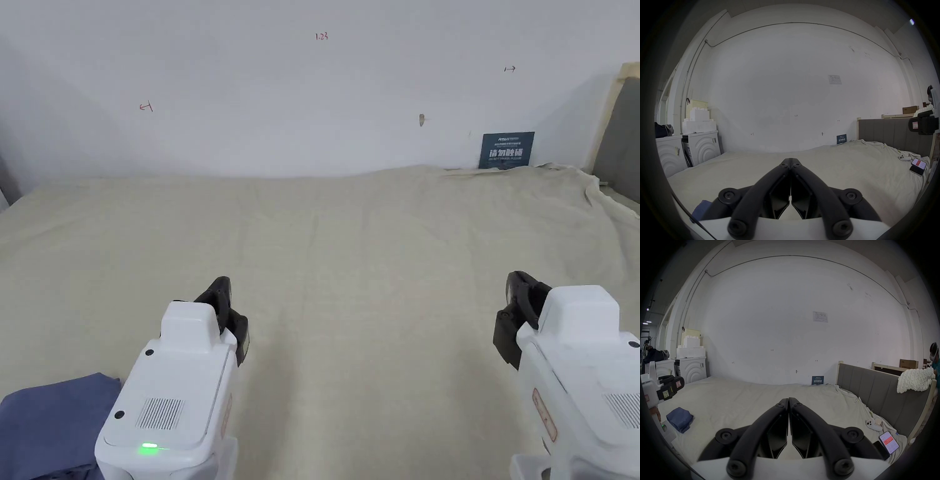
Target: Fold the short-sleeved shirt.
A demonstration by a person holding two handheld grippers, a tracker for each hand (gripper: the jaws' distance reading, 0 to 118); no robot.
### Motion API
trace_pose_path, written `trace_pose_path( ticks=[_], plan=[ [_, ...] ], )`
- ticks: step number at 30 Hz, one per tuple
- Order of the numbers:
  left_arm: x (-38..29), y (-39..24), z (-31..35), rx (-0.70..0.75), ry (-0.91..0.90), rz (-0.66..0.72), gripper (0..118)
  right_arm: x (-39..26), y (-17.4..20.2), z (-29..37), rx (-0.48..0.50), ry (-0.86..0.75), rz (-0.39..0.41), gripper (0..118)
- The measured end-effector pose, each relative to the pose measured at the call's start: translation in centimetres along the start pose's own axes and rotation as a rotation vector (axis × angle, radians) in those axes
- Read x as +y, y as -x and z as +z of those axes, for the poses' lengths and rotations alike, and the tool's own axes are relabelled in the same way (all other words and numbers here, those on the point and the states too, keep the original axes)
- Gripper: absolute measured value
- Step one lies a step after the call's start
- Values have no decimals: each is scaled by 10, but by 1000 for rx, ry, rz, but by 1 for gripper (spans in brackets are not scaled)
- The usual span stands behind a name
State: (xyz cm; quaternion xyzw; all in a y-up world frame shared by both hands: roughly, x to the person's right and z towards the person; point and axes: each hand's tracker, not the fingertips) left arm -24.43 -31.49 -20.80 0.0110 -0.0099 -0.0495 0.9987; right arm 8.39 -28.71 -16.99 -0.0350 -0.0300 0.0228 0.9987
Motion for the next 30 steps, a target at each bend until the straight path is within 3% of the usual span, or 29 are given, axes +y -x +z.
trace_pose_path(
  ticks=[30],
  plan=[
    [1,3,-1,6,-5,-2,0,3,2,0,-5,-10,6,1]
  ],
)
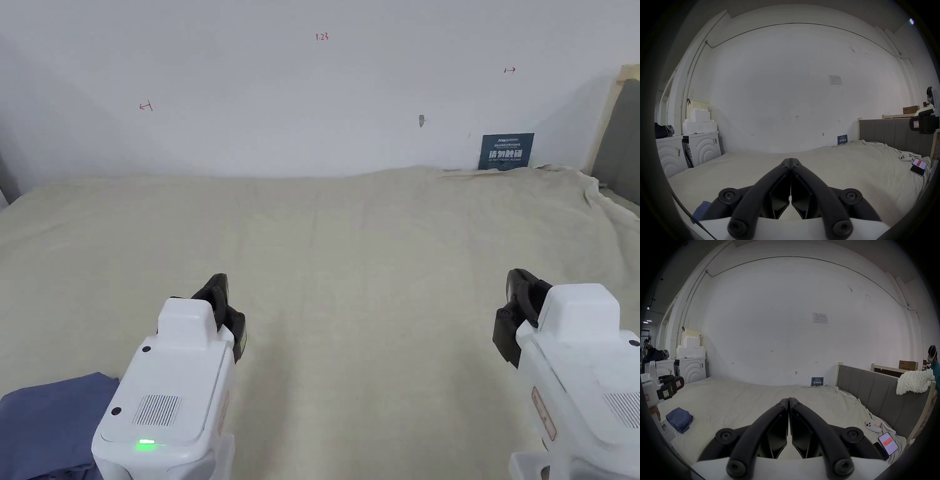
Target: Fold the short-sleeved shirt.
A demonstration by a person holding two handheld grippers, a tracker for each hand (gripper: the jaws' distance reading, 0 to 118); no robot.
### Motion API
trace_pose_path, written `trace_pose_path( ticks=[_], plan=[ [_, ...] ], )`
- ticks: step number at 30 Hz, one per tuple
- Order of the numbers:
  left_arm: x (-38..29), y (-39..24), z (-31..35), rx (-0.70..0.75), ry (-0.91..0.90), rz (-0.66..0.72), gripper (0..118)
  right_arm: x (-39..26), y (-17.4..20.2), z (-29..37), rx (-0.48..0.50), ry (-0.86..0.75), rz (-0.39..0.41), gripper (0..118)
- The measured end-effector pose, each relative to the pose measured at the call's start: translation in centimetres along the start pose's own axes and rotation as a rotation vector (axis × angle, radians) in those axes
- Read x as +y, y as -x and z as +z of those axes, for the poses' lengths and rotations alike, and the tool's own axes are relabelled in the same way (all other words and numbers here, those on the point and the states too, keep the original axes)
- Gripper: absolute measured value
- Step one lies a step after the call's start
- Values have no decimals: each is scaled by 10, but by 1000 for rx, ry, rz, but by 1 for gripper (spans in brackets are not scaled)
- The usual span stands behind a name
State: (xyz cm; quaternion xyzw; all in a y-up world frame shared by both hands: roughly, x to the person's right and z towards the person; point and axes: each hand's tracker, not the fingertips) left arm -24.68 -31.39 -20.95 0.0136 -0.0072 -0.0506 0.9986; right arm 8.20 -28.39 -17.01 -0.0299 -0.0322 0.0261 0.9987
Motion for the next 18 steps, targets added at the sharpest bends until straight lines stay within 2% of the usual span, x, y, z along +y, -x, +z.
trace_pose_path(
  ticks=[10,13,14,16,17,18],
  plan=[
    [1,0,0,2,-1,-7,0,0,0,0,-1,-1,1,1],
    [2,2,0,-1,-1,-3,5,1,0,0,-6,-2,4,1],
    [2,2,0,1,-1,5,8,1,0,0,-6,-2,3,1],
    [3,4,-1,5,-1,20,24,1,-1,0,-9,-2,3,5],
    [3,4,-1,10,1,27,37,1,-1,0,-7,-1,2,5],
    [4,5,-2,14,6,33,56,2,-1,0,-10,0,2,8]
  ],
)
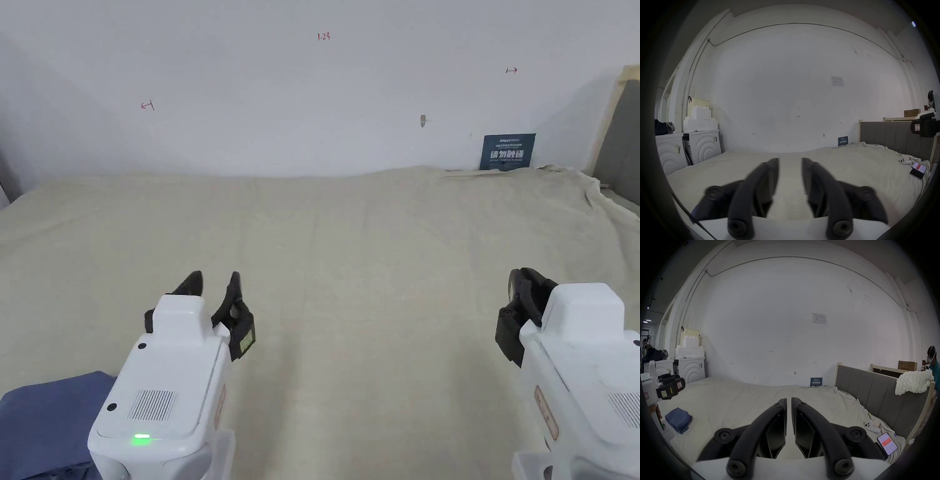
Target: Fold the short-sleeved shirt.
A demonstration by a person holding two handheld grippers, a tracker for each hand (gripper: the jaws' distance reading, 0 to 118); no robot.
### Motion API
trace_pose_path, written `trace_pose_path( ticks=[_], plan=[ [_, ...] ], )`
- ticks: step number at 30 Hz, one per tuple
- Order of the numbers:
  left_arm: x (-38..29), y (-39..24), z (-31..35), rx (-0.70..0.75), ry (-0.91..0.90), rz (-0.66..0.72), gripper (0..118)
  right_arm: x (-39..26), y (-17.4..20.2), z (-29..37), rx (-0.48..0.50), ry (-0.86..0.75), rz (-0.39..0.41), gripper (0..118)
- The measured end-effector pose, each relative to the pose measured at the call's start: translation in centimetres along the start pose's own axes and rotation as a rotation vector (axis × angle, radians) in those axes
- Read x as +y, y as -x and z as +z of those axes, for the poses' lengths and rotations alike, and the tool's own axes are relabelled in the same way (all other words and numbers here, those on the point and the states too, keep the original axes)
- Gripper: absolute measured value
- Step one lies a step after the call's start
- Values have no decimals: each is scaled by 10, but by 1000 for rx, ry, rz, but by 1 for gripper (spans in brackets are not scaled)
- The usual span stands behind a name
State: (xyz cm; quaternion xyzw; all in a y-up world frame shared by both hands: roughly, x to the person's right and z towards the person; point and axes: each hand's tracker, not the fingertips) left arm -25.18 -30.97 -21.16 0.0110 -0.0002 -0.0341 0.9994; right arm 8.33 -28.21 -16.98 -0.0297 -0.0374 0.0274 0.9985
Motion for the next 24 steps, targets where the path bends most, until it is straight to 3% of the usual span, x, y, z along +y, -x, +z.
trace_pose_path(
  ticks=[1,2,3,4,5,6,8,24],
  plan=[
    [0,1,-1,-1,6,6,67,0,0,0,-2,-1,-1,17],
    [0,3,-2,-5,7,10,73,0,-1,0,-6,-3,-3,35],
    [-1,3,-2,-6,7,13,78,1,-1,0,-8,0,-4,67],
    [-1,4,-2,-7,8,13,82,1,-2,0,-9,4,-5,86],
    [-1,4,-3,-8,9,13,88,1,-3,-1,-3,10,-12,99],
    [-1,4,-3,-6,10,12,100,0,-3,-1,-6,7,-16,104],
    [-1,4,-4,-7,16,12,118,-1,-3,0,-16,-7,-19,104],
    [-4,4,-4,0,3,9,118,-2,-4,0,-16,-4,-24,104]
  ],
)
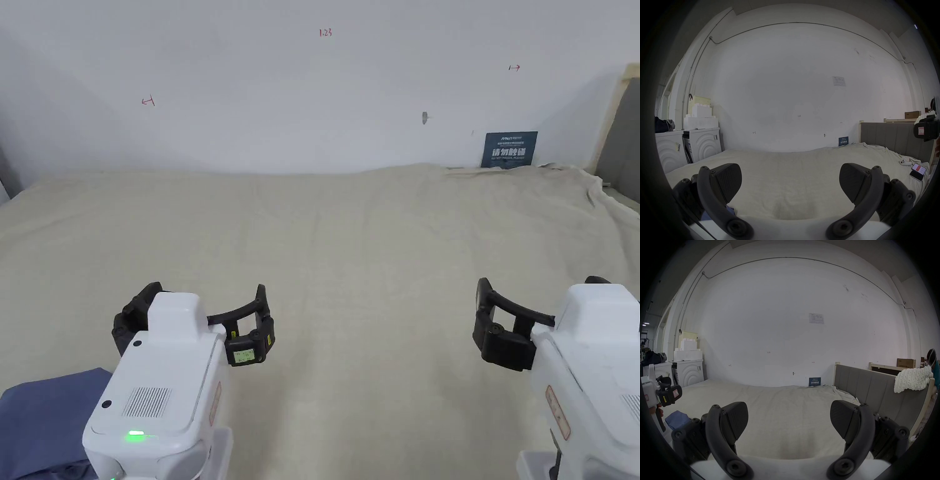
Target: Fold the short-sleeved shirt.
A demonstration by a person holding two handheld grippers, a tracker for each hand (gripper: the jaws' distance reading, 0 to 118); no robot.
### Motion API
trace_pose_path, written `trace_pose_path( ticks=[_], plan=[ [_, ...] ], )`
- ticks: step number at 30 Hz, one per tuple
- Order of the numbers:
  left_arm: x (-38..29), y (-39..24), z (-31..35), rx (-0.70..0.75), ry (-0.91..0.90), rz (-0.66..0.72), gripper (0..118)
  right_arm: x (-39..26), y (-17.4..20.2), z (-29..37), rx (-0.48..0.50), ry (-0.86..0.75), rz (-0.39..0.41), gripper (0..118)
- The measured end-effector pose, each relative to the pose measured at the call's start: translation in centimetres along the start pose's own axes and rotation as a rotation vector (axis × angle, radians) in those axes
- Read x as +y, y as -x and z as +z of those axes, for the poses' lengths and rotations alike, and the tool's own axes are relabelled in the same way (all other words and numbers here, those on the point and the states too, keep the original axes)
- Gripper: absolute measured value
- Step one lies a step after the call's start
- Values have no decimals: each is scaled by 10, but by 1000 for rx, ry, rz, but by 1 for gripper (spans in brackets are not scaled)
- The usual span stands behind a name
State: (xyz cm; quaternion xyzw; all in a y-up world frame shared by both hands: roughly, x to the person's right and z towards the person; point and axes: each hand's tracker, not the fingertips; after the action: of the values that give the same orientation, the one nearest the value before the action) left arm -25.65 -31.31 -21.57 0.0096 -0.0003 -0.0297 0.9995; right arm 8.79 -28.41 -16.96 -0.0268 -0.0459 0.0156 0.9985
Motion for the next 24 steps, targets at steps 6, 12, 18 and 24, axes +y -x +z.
trace_pose_path(
  ticks=[6,12,18,24],
  plan=[
    [1,0,1,6,-4,-3,118,1,0,0,1,-1,0,104],
    [2,-1,1,7,-6,-10,118,2,0,0,3,-4,3,104],
    [2,-1,2,5,-5,-15,118,2,-1,1,1,-6,2,104],
    [3,-1,2,7,-8,-13,118,3,-1,2,2,-9,4,104]
  ],
)
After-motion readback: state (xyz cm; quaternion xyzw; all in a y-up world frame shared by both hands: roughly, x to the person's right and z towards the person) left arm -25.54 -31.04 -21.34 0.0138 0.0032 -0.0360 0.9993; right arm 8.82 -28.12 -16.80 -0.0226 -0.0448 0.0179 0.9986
